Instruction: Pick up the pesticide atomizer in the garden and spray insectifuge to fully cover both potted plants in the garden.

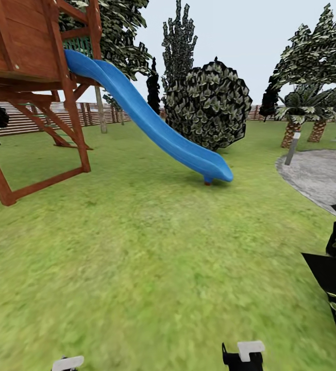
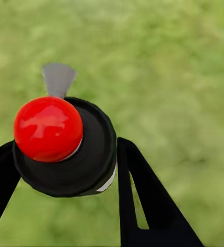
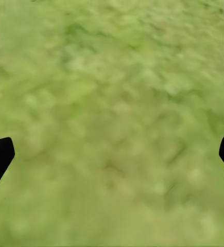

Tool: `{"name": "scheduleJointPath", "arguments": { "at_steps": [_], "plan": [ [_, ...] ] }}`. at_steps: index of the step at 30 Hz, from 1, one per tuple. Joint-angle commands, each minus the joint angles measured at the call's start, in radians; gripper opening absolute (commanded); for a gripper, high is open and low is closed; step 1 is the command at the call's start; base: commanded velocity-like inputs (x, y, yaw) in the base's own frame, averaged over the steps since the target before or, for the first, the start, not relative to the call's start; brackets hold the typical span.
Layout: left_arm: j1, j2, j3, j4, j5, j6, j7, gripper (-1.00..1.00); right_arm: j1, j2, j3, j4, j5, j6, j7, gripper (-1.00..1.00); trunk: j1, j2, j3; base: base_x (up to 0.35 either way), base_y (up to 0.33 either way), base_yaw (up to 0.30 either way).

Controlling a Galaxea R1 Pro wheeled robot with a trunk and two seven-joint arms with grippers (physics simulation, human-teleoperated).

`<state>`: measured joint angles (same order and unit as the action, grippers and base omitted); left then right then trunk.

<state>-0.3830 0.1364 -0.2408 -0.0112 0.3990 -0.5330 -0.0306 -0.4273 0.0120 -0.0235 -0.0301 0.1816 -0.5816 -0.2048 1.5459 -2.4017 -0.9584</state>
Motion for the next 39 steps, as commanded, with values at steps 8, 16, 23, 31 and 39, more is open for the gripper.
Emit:
{"name": "scheduleJointPath", "arguments": {
  "at_steps": [8, 16, 23, 31, 39],
  "plan": [
    [0.0, 0.0, -0.008, 0.0, 0.011, -0.002, -0.004, -1.0, -0.001, 0.0, -0.002, 0.001, 0.01, -0.001, -0.008, 1.0, 0.0, 0.0, -0.001, 0.337, 0.101, 0.0],
    [0.0, 0.0, -0.008, 0.0, 0.011, -0.002, -0.003, -1.0, -0.001, 0.0, -0.003, 0.001, 0.01, -0.001, -0.008, 1.0, 0.0, 0.0, -0.001, 0.337, 0.101, 0.0],
    [0.0, 0.0, -0.008, 0.0, 0.011, -0.002, -0.003, -1.0, -0.001, 0.0, -0.002, 0.001, 0.01, -0.001, -0.008, 1.0, 0.0, 0.0, -0.001, 0.337, 0.101, 0.0],
    [0.0, 0.0, -0.008, 0.0, 0.011, -0.002, -0.004, -1.0, -0.001, -0.001, -0.003, 0.002, 0.013, -0.002, -0.008, 1.0, 0.0, 0.0, -0.001, 0.337, 0.101, 0.0],
    [0.0, 0.0, -0.008, 0.0, 0.011, -0.002, -0.003, -1.0, -0.001, -0.001, -0.003, 0.001, 0.012, -0.001, -0.008, 1.0, 0.0, 0.0, -0.001, 0.337, 0.101, 0.0]
  ]
}}
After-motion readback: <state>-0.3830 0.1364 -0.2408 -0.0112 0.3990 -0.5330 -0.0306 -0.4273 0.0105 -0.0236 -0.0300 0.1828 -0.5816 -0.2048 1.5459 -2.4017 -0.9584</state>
